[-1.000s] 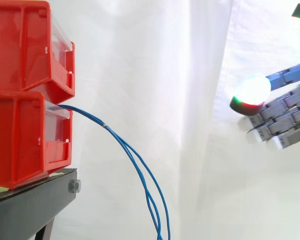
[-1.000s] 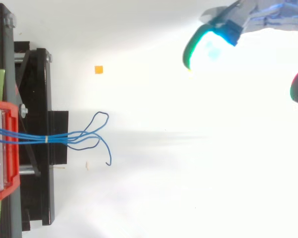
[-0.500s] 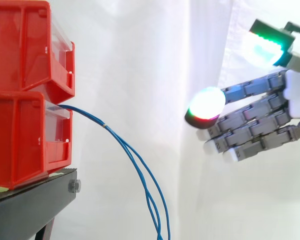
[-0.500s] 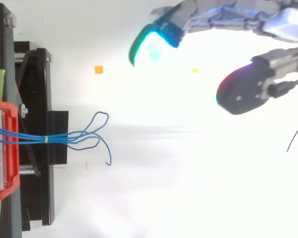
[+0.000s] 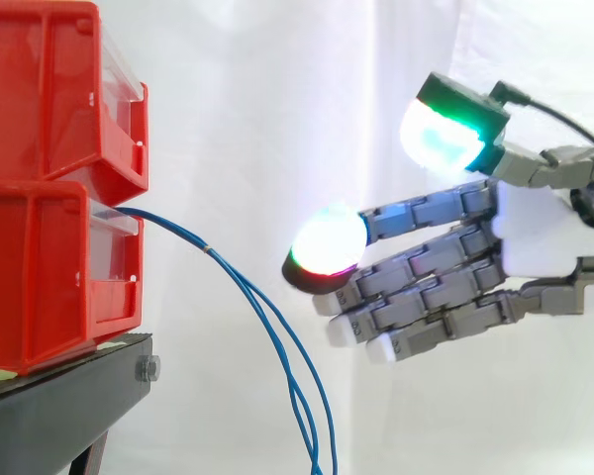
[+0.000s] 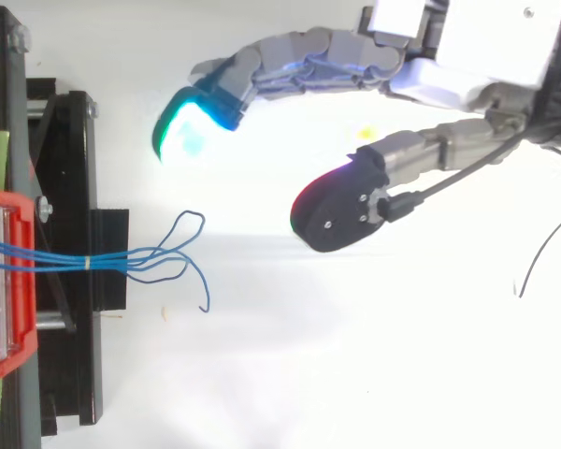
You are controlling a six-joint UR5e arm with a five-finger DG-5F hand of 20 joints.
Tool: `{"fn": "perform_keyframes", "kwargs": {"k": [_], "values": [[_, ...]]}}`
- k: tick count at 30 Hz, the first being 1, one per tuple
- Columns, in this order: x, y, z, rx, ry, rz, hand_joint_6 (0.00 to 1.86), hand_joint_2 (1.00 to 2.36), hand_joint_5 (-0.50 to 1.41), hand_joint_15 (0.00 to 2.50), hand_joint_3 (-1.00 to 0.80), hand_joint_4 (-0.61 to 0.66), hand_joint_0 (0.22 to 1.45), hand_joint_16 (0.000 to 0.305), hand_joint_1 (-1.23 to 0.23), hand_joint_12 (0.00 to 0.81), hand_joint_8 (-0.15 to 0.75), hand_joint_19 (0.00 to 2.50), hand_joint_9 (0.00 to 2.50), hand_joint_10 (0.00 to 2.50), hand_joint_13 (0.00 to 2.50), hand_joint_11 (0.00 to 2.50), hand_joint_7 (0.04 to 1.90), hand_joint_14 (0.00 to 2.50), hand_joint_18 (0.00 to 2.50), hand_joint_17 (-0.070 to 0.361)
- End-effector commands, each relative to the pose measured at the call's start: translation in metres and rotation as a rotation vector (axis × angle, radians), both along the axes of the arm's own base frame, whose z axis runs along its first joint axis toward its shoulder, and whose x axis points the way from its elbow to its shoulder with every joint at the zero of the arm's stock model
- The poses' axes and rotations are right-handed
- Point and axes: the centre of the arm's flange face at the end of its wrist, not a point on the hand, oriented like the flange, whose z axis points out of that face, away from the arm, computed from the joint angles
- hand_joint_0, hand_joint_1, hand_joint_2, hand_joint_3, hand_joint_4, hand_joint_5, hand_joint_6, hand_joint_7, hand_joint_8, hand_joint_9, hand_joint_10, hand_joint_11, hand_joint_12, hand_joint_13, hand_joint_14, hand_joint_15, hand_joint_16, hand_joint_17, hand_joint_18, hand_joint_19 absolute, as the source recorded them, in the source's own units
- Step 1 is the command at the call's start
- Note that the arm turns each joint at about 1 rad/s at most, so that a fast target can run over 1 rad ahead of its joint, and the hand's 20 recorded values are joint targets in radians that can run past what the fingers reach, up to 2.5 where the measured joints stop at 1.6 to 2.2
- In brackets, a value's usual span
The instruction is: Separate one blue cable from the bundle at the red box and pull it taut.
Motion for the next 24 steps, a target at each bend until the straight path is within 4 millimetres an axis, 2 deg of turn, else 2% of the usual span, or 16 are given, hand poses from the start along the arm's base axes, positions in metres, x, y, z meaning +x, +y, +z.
{"fn": "perform_keyframes", "kwargs": {"k": [1, 3, 9, 10, 19, 23, 24], "values": [[0.011, 0.002, -0.021, 0.009, -0.001, 0.004, 0.5, 1.0, -0.25, 0.21, -0.5, 0.19, 0.5, 0.055, -0.59, 0.372, 0.286, 0.38, 0.24, 0.0, 0.28, 0.16, 0.72, 0.01, 0.14, 0.124], [0.02, 0.004, -0.033, 0.033, -0.003, 0.017, 0.5, 1.0, -0.24, 0.21, -0.5, 0.19, 0.5, 0.055, -0.59, 0.373, 0.286, 0.38, 0.24, 0.0, 0.29, 0.16, 0.72, 0.01, 0.14, 0.124], [0.035, 0.007, -0.034, 0.036, -0.018, 0.029, 0.5, 1.0, -0.24, 0.22, -0.5, 0.19, 0.5, 0.055, -0.59, 0.374, 0.291, 0.4, 0.26, 0.0, 0.3, 0.18, 0.73, 0.01, 0.17, 0.123], [0.037, 0.008, -0.043, 0.038, -0.012, 0.04, 0.5, 1.0, -0.24, 0.22, -0.5, 0.2, 0.5, 0.055, -0.59, 0.373, 0.291, 0.4, 0.27, 0.0, 0.3, 0.19, 0.73, 0.01, 0.17, 0.123], [0.045, 0.01, -0.063, 0.048, -0.032, 0.048, 0.5, 1.0, -0.23, 0.26, -0.5, 0.22, 0.5, 0.055, -0.59, 0.379, 0.291, 0.44, 0.32, 0.01, 0.35, 0.25, 0.74, 0.01, 0.21, 0.125], [0.046, 0.012, -0.066, 0.051, -0.034, 0.054, 0.5, 1.0, -0.23, 0.27, -0.5, 0.23, 0.5, 0.055, -0.59, 0.38, 0.297, 0.45, 0.34, 0.01, 0.37, 0.27, 0.75, 0.01, 0.23, 0.125], [0.049, 0.012, -0.078, 0.056, -0.031, 0.056, 0.5, 1.0, -0.23, 0.27, -0.5, 0.23, 0.5, 0.055, -0.59, 0.381, 0.297, 0.46, 0.34, 0.01, 0.37, 0.28, 0.75, 0.01, 0.23, 0.124]]}}
